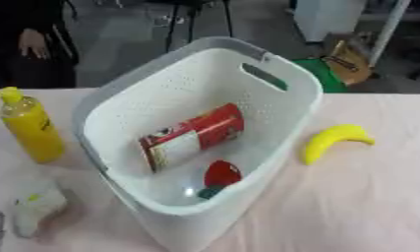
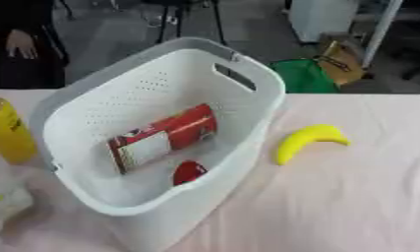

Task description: Pick up objects on the table and place them in the box.

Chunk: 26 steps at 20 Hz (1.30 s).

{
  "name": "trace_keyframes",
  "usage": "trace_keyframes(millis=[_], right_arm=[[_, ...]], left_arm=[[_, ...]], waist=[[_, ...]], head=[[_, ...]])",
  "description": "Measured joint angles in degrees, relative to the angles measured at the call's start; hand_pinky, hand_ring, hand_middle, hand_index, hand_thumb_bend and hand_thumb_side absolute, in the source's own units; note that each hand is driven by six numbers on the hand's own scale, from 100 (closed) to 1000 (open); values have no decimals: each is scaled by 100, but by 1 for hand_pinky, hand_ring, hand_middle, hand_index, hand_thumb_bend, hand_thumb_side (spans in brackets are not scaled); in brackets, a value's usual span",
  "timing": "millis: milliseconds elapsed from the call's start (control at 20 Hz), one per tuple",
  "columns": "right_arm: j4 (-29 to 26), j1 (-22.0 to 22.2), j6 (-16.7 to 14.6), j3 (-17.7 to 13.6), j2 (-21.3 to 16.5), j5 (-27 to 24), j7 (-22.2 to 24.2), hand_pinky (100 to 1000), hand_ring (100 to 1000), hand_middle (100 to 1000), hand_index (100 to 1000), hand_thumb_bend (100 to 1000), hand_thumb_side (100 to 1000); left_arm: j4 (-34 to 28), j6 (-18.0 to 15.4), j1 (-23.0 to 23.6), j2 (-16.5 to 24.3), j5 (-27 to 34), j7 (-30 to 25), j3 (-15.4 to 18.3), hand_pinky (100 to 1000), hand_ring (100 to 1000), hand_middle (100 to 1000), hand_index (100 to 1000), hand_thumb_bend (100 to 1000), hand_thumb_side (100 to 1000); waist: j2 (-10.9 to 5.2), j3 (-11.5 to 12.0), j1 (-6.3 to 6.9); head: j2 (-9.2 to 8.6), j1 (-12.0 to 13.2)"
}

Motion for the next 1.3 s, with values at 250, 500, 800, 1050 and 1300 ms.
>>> trace_keyframes(millis=[250, 500, 800, 1050, 1300], right_arm=[[-1, -61, 155, 251, -905, -229, 1657, 896, 919, 848, 990, 100, 891], [-4, -58, 259, 466, -1642, -305, 2917, 901, 937, 879, 1000, 100, 933], [-8, 48, 510, 840, -2410, -382, 4054, 904, 953, 907, 1000, 146, 924], [340, -228, 503, 1162, -2716, -599, 4621, 908, 959, 925, 1000, 174, 912], [919, -503, 220, 1521, -2874, -654, 4989, 914, 972, 949, 1000, 197, 899]], left_arm=[[0, 3, 30, 1, 3, -21, -6, 649, 491, 599, 755, 100, 1000], [0, 3, 42, 7, 6, -29, -33, 649, 491, 598, 754, 100, 1000], [0, -9, 46, 29, 9, -49, -39, 648, 491, 597, 754, 100, 1000], [0, -6, 49, 30, 36, -80, -70, 649, 491, 597, 753, 100, 1000], [0, -19, 50, 31, 61, -110, -105, 649, 491, 597, 753, 100, 1000]], waist=[[-5, 12, -22], [-14, 32, -77], [-26, 78, -131], [-36, 136, -159], [-41, 199, -190]], head=[[43, -56], [51, -90], [52, -156], [54, -228], [54, -287]])
